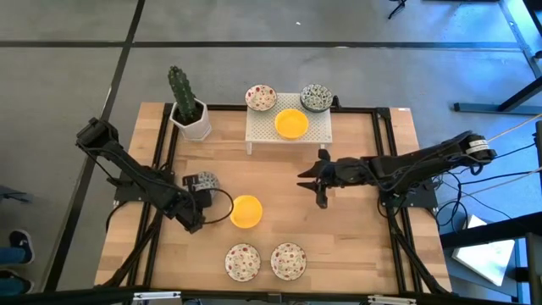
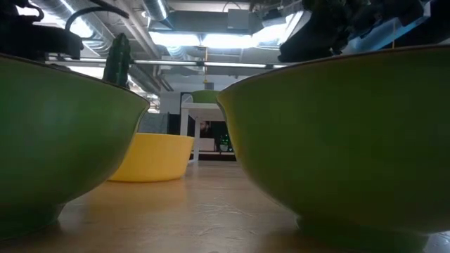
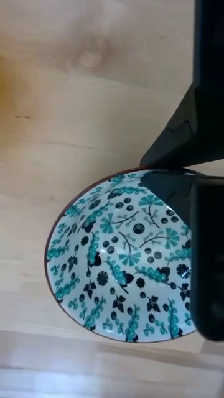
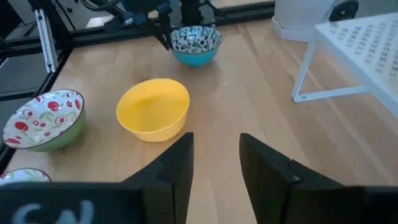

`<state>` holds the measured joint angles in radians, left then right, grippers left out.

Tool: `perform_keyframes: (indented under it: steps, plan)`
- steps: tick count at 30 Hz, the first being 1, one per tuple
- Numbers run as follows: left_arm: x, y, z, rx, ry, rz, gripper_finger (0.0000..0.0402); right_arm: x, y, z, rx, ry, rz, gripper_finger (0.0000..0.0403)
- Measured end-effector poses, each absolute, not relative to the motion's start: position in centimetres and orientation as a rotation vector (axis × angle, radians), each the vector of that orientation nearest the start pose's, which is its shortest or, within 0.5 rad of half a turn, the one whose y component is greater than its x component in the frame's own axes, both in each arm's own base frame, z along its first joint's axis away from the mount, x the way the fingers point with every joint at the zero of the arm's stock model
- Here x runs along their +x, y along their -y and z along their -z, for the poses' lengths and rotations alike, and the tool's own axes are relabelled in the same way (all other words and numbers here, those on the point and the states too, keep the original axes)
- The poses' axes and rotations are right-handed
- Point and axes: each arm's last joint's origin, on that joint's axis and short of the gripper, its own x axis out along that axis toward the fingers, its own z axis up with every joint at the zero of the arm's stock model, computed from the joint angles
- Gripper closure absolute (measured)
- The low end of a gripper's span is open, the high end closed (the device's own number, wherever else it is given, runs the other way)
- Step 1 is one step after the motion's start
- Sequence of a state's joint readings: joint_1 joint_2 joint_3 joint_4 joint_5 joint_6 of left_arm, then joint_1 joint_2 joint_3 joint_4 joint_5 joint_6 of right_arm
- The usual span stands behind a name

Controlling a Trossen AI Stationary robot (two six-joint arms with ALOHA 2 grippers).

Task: Pick & Place Mini bowls
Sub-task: Stack the right blue patterned bowl on top of the other blue patterned bowl on the shelf, then stack the right green patterned bowl on top of the other green patterned bowl on the shelf

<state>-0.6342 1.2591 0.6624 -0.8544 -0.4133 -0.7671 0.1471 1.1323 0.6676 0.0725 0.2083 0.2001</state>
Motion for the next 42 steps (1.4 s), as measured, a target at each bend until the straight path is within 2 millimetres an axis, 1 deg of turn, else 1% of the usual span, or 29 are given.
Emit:
perform_keyframes:
  steps: [6,9,13,17,21,24,27,29,31,33,35,38,42]
  plan:
    - [16.1,10.4,-17.4,0.038,-1.172,-0.278,0.0390,24.5,-3.0,-24.3,0.126,-0.403,0.099,0.0273]
    - [16.3,10.5,-17.4,0.013,-1.139,-0.276,0.0381,24.7,-3.1,-24.1,0.130,-0.419,0.072,0.0273]
    - [16.7,10.8,-17.5,-0.017,-1.103,-0.260,0.0349,24.6,-3.2,-24.1,0.133,-0.417,0.059,0.0273]
    - [16.8,10.8,-17.6,-0.014,-1.089,-0.256,0.0296,24.6,-3.2,-24.2,0.131,-0.415,0.058,0.0273]
    - [16.8,10.8,-17.6,0.027,-1.094,-0.234,0.0249,24.6,-3.2,-24.2,0.131,-0.414,0.058,0.0273]
    - [16.8,10.8,-17.6,0.047,-1.097,-0.221,0.0233,24.6,-3.2,-24.2,0.130,-0.414,0.058,0.0273]
    - [16.8,10.8,-17.6,0.048,-1.097,-0.220,0.0231,24.6,-3.2,-24.2,0.130,-0.414,0.057,0.0273]
    - [16.8,10.8,-17.6,0.048,-1.097,-0.220,0.0234,24.6,-3.3,-24.2,0.126,-0.420,0.009,0.0273]
    - [16.8,10.8,-17.6,0.051,-1.094,-0.223,0.0236,24.8,-3.9,-24.1,0.128,-0.420,-0.115,0.0273]
    - [16.9,10.8,-17.6,0.062,-1.080,-0.238,0.0237,25.1,-4.9,-23.8,0.148,-0.430,-0.239,0.0273]
    - [17.0,10.6,-17.8,0.079,-1.059,-0.269,0.0237,25.7,-6.1,-23.8,0.185,-0.479,-0.311,0.0273]
    - [17.6,10.2,-18.6,0.073,-0.982,-0.363,0.0237,27.1,-8.0,-23.8,0.213,-0.630,-0.336,0.0273]
    - [18.8,9.6,-20.2,0.062,-0.864,-0.477,0.0233,29.9,-10.9,-23.0,0.212,-0.833,-0.348,0.0273]
